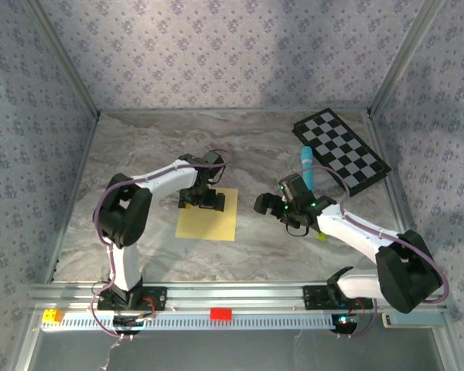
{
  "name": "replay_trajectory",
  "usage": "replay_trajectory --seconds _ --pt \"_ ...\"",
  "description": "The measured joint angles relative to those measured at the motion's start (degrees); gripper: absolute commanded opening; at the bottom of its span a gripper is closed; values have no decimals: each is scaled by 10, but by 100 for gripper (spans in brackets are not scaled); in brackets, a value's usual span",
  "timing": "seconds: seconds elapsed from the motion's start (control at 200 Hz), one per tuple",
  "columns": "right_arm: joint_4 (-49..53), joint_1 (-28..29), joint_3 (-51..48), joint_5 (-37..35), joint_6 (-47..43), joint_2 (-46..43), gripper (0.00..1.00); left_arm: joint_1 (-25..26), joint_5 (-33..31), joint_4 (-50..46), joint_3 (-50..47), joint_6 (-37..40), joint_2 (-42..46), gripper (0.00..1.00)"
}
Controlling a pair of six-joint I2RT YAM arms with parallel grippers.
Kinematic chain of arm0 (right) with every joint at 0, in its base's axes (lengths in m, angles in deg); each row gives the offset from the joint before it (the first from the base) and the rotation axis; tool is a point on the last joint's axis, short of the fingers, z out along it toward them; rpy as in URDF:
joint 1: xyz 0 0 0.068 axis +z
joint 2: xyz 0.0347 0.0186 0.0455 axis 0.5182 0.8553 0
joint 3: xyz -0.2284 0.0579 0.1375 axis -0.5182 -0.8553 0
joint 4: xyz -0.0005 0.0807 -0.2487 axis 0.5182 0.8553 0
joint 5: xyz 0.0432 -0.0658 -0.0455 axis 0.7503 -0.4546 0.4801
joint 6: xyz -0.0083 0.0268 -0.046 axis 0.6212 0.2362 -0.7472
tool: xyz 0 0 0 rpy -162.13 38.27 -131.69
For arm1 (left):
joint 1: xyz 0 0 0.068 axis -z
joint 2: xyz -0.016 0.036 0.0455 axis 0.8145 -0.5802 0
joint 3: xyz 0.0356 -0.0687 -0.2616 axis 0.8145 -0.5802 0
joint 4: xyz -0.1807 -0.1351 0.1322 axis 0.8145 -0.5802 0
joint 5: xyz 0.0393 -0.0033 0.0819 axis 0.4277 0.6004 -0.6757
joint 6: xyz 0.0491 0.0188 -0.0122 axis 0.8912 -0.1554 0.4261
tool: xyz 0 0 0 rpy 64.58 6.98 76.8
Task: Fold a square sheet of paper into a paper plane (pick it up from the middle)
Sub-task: First fold the square sheet of paper in half at the center of the table.
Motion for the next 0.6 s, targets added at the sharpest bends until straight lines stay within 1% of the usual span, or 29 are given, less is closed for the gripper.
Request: replay_trajectory --seconds 0.295,0.6 --pt "5 0 0 0 0 0 100 0 12 2 0 -5 -16 99" --pt "17 0 0 0 0 0 100 1 8 6 4 -18 -37 99"
